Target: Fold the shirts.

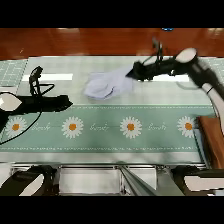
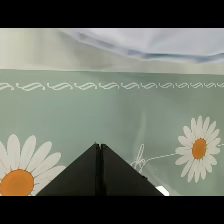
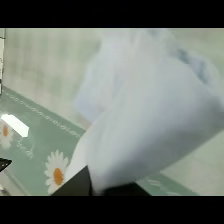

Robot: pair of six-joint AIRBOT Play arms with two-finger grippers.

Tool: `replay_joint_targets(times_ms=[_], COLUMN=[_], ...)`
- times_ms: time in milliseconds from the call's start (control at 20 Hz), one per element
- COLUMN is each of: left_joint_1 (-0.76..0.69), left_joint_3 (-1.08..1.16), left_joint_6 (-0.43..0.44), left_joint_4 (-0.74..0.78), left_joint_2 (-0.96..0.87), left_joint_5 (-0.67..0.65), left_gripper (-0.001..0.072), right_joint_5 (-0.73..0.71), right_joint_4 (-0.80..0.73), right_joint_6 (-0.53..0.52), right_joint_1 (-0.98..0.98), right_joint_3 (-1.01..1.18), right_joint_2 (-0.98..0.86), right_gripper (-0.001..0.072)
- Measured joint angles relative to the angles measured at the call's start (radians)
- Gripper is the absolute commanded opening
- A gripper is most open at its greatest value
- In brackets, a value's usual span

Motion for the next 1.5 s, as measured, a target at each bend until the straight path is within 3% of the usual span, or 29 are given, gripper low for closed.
replay_joint_targets(times_ms=[300,900,1150,1450,1500], left_joint_1=[0.0,0.0,0.0,0.0,0.0], left_joint_3=[0.0,0.0,0.0,0.0,0.0], left_joint_6=[0.005,0.007,0.007,0.006,0.006], left_joint_4=[0.002,0.002,0.002,-0.001,-0.001], left_joint_2=[-0.002,-0.003,-0.003,-0.003,-0.003], left_joint_5=[0.013,0.053,0.077,0.131,0.138], left_gripper=[0.002,0.002,0.0021,0.0021,0.0021], right_joint_5=[0.225,0.515,0.613,0.635,0.639], right_joint_4=[-0.201,-0.242,-0.36,-0.628,-0.688], right_joint_6=[0.113,0.155,0.154,0.188,0.205], right_joint_1=[-0.133,-0.772,-1.019,-1.248,-1.268], right_joint_3=[0.315,0.385,0.304,-0.004,-0.052], right_joint_2=[0.019,0.208,0.297,0.484,0.511], right_gripper=[0.0026,0.0024,0.0024,0.0035,0.0165])
